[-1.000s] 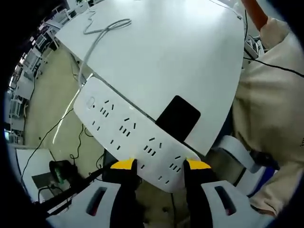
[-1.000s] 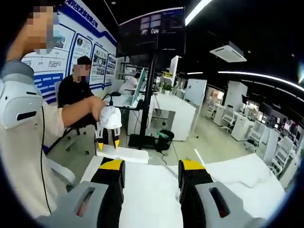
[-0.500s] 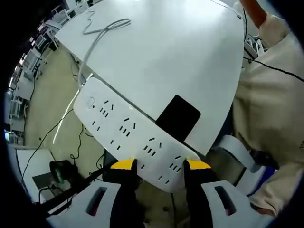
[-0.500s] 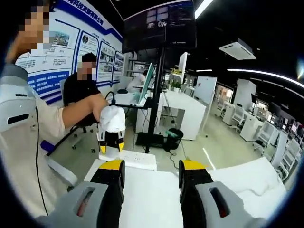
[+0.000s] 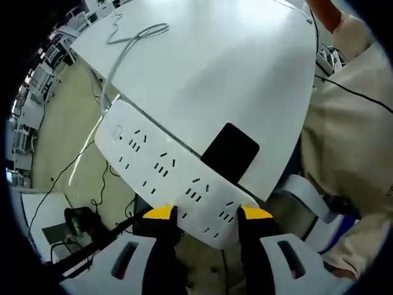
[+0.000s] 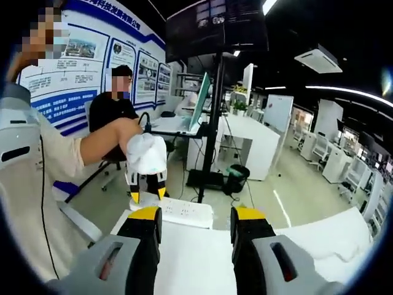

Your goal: Pick up the power strip scattered on the table, fix it on the side mounting bracket of the table, and press the switch

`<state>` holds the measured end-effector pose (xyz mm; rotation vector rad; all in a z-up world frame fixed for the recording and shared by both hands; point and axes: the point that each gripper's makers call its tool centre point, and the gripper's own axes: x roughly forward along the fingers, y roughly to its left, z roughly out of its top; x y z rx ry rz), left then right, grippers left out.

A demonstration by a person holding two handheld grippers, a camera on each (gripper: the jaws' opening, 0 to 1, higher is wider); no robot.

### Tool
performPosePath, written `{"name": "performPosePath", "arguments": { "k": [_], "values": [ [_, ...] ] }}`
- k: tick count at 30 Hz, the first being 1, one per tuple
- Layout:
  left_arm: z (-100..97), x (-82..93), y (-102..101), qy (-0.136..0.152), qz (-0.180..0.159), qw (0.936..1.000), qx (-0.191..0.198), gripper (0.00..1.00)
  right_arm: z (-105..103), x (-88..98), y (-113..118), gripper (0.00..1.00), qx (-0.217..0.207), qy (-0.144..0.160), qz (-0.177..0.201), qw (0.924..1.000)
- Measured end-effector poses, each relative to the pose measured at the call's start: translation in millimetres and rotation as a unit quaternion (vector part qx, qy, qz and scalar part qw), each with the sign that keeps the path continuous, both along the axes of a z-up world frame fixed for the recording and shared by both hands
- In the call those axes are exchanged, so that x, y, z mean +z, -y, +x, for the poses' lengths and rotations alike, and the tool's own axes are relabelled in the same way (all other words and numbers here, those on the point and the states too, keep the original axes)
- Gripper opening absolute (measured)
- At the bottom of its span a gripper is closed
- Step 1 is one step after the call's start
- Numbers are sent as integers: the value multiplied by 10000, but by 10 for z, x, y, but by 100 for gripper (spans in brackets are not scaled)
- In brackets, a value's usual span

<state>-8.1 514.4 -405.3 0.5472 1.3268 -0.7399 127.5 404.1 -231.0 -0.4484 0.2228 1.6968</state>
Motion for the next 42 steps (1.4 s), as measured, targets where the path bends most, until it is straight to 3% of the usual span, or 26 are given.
{"name": "performPosePath", "arguments": {
  "k": [13,42],
  "values": [
    [1,17,23,39,-57,10000,-2,44,-33,-152,-283,40,165,-182,-70,9997],
    [42,11,-53,98,-131,9999,12,44,-153,-483,-817,30,374,-218,-378,9984]
  ]
}}
